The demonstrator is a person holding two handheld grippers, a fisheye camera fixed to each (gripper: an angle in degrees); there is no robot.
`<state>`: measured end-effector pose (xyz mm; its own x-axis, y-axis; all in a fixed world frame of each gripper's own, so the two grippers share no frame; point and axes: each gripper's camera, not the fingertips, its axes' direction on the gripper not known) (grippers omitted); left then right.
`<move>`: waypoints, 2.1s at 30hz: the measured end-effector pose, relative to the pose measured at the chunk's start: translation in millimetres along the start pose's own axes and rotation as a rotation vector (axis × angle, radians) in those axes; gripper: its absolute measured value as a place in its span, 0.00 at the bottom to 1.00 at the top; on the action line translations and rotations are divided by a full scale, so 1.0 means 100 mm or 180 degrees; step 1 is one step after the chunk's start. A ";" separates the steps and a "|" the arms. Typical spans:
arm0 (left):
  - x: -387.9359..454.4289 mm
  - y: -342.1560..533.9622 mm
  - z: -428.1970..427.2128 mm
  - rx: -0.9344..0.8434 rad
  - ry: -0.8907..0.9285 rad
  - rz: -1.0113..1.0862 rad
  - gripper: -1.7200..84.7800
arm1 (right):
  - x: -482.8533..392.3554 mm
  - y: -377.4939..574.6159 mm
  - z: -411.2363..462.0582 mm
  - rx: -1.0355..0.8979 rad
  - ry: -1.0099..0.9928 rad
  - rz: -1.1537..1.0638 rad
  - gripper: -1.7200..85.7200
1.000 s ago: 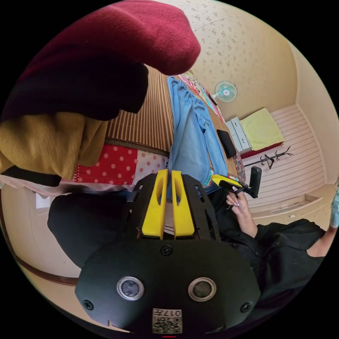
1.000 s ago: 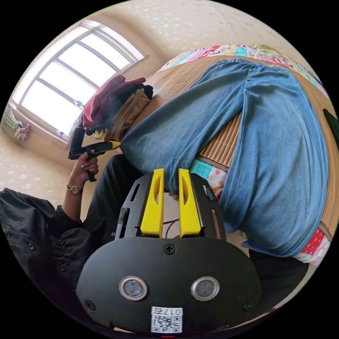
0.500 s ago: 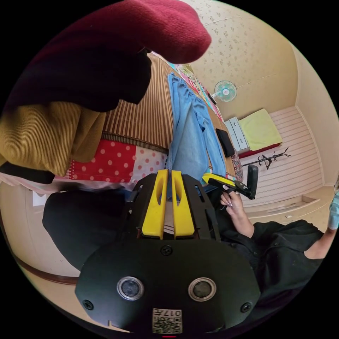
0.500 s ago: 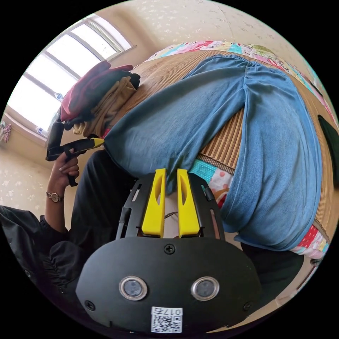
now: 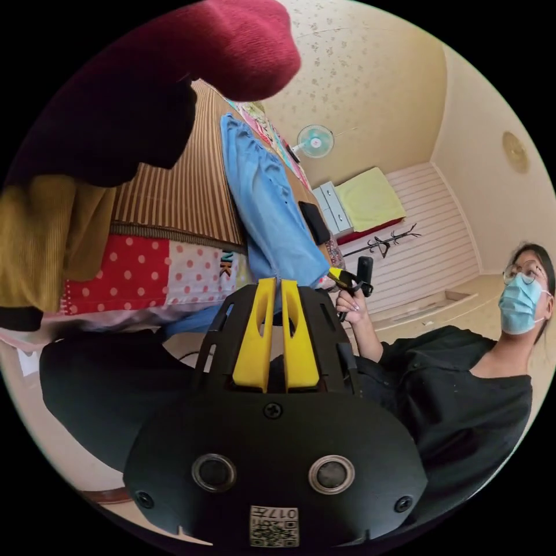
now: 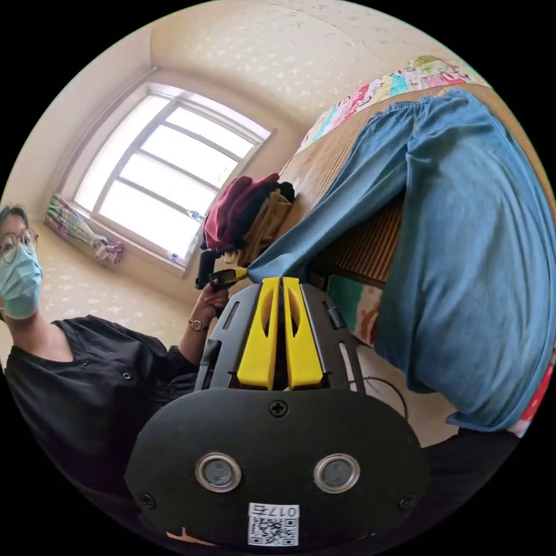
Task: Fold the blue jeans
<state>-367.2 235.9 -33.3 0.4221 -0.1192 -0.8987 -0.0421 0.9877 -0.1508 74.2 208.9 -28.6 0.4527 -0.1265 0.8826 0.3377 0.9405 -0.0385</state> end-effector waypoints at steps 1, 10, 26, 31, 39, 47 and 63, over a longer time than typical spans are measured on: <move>0.00 0.00 0.05 -0.0077 -0.0043 -0.0002 0.01 | 0.13 0.01 0.01 -0.0159 0.0188 0.0164 0.03; 0.21 -0.03 0.29 -0.0185 -0.0666 0.0052 0.01 | 0.28 0.06 0.01 -0.0378 0.0401 0.0061 0.03; 0.82 -0.12 1.37 -0.0355 -0.2006 0.0504 0.08 | 0.42 0.06 0.03 -0.0424 0.0382 0.0085 0.03; 0.90 -0.12 1.50 -0.0371 -0.2139 0.0472 0.08 | 0.46 0.07 0.01 -0.0430 0.0336 0.0084 0.03; 0.91 -0.13 1.63 -0.0256 -0.2353 0.0314 0.09 | 0.50 0.09 0.02 -0.0439 0.0279 0.0094 0.04; 0.70 -0.16 1.34 -0.0361 -0.1735 0.0569 0.03 | 0.51 0.12 -0.05 -0.0460 0.0288 0.0110 0.03; 0.11 -0.17 0.53 -0.0040 -0.0831 0.0217 0.01 | 0.26 0.17 -0.08 -0.0344 0.0550 -0.0288 0.06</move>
<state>-313.5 223.6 -18.5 0.6371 -0.0206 -0.7705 -0.0890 0.9910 -0.1000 98.6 219.3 -9.6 0.5481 -0.2698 0.7917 0.4657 0.8847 -0.0210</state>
